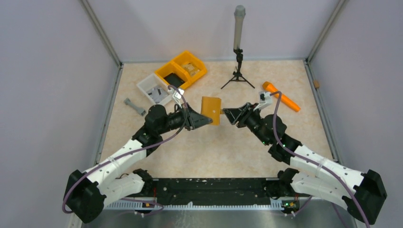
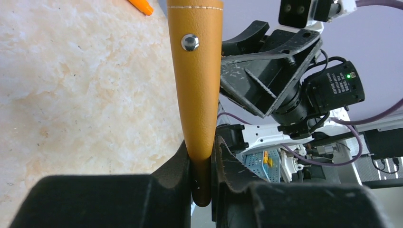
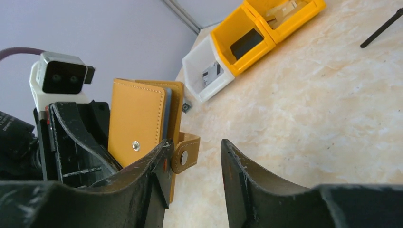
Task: Take the credit cards out of the card holder
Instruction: Open the card holder.
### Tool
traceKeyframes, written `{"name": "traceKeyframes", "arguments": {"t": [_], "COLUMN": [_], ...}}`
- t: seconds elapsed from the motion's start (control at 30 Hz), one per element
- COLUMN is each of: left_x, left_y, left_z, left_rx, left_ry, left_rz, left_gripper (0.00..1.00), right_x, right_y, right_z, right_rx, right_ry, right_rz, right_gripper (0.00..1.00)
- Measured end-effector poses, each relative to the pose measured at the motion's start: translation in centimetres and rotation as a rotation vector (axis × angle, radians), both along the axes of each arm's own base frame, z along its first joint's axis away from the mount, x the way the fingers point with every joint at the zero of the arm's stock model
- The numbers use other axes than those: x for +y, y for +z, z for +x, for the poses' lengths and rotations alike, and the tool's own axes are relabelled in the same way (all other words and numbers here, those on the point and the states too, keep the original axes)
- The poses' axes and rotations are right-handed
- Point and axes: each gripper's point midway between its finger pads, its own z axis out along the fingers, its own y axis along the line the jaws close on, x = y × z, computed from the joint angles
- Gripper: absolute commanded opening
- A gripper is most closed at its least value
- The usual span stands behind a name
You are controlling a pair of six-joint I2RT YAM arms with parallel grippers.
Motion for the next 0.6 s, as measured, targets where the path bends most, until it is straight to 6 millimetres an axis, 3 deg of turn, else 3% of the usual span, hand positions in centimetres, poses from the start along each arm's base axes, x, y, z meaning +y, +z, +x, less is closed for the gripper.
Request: {"name": "traceKeyframes", "arguments": {"t": [0.1, 0.2, 0.3, 0.43, 0.5, 0.6], "left_x": [0.0, 0.0, -0.1, -0.1, 0.0, 0.3], "left_y": [0.3, 0.5, 0.6, 0.4, -0.2, -2.6], "left_z": [0.0, 0.0, -0.1, -0.1, 0.1, 0.9], "left_rx": [0.000, -0.005, -0.006, -0.011, -0.014, 0.008], "left_ry": [0.000, 0.000, -0.004, -0.005, 0.004, 0.038], "left_rz": [-0.010, -0.022, -0.028, -0.019, 0.003, 0.095], "left_gripper": [0.00, 0.00, 0.04, 0.70, 0.81, 0.86], "right_x": [0.0, -0.1, -0.2, -0.4, -0.6, -0.9], "right_y": [-0.4, -0.8, -1.4, -2.0, -2.1, -1.0], "right_z": [0.0, -0.1, -0.1, -0.1, -0.1, -0.1], "right_rx": [0.014, 0.026, 0.044, 0.060, 0.064, 0.056], "right_ry": [-0.001, -0.002, -0.007, -0.011, -0.015, -0.014], "right_rz": [-0.007, -0.013, -0.029, -0.066, -0.103, -0.167], "right_gripper": [0.28, 0.03, 0.00, 0.00, 0.00, 0.00]}}
